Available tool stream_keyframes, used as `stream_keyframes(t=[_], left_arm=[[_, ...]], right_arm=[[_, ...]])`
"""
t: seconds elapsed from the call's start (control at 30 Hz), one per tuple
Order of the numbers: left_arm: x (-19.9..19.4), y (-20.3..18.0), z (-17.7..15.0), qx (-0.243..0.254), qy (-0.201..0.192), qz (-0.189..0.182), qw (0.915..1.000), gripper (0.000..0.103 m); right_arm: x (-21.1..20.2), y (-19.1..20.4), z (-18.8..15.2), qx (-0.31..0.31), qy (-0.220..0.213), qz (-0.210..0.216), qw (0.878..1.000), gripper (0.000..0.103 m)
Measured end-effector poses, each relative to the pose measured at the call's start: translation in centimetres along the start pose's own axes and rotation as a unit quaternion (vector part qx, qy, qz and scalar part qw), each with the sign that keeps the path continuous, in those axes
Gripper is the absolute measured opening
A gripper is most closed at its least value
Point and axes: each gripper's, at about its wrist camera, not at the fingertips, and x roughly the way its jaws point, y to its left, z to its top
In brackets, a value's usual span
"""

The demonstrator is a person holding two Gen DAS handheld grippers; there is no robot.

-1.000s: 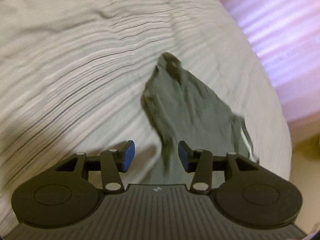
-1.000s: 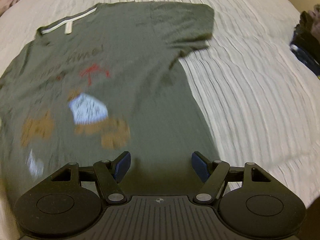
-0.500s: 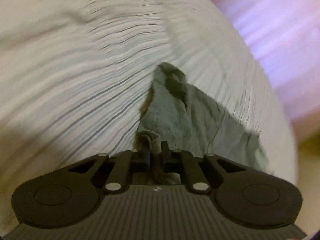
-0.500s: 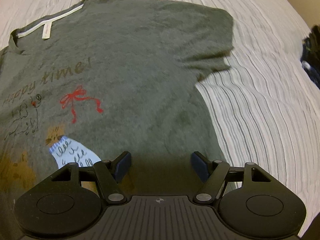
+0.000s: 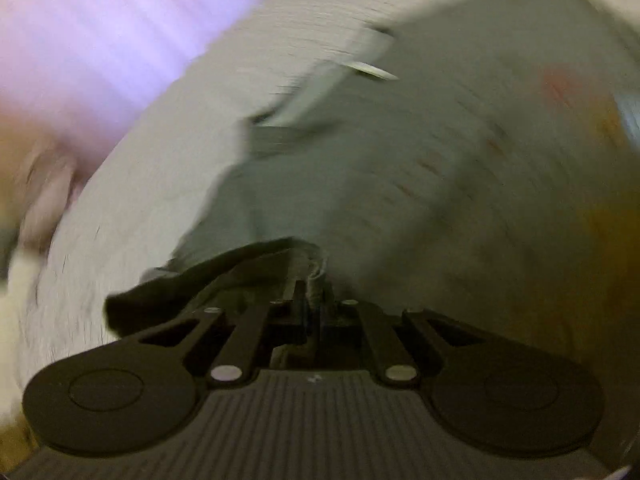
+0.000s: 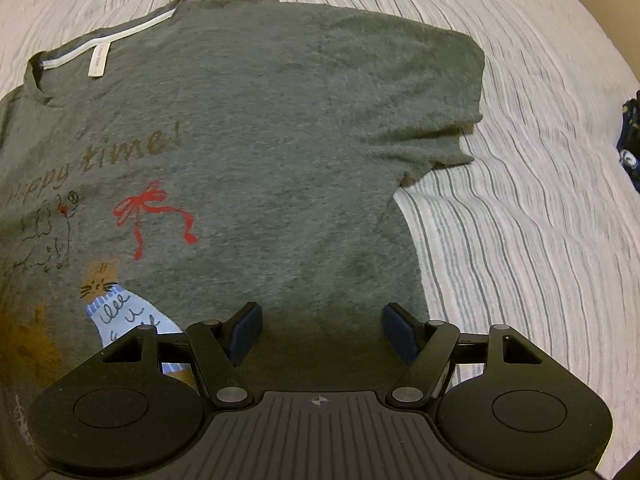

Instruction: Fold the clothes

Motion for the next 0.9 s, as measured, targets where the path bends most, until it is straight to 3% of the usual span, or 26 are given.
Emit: stream_keyframes(t=[0.1, 0.23, 0.37, 0.53, 0.6, 0.67, 0.77, 0.8, 0.83, 0.9], left_arm=[[0.3, -1.1, -0.3, 0.045, 0.003, -0.005, 0.9990, 0.006], [-0.8, 1.1, 0.4, -0.031, -0.004, -0.037, 0.9988, 0.013], [-2.7, 2.8, 0.6, -0.120, -0.016, -0.081, 0.9894, 0.031], [-4.2, 2.4, -0.2, -0.161, -0.002, -0.121, 0.9795, 0.030], [-5.4, 3.2, -1.0, -0.201, -0.001, -0.132, 0.9706, 0.027], [-6.6, 4.5, -2.2, -0.254, 0.004, -0.138, 0.9574, 0.015], [-7.8, 6.8, -4.6, -0.335, 0.032, -0.117, 0.9344, 0.006], [-8.0, 7.6, -5.1, -0.358, 0.035, -0.110, 0.9267, 0.004], [-8.2, 8.4, -5.6, -0.379, 0.038, -0.104, 0.9188, 0.003], [-7.9, 9.4, -5.6, -0.402, 0.023, -0.097, 0.9102, 0.003]], right_arm=[[-0.1, -0.5, -0.1, -0.002, -0.001, 0.009, 1.000, 0.071], [-0.7, -0.6, -0.2, -0.014, -0.027, 0.025, 0.999, 0.071], [-1.6, -0.4, 1.2, -0.019, -0.065, 0.030, 0.997, 0.071], [-2.3, 0.7, 3.1, -0.034, -0.089, 0.044, 0.994, 0.071], [-2.6, 1.3, 3.3, -0.045, -0.099, 0.056, 0.993, 0.071], [-2.8, 2.1, 3.0, -0.065, -0.110, 0.072, 0.989, 0.071], [-2.8, 4.5, 2.1, -0.112, -0.122, 0.091, 0.982, 0.068], [-2.7, 5.5, 1.9, -0.130, -0.126, 0.102, 0.978, 0.058], [-2.6, 6.6, 1.7, -0.142, -0.126, 0.119, 0.975, 0.040], [-2.3, 8.7, 1.6, -0.157, -0.123, 0.153, 0.968, 0.037]])
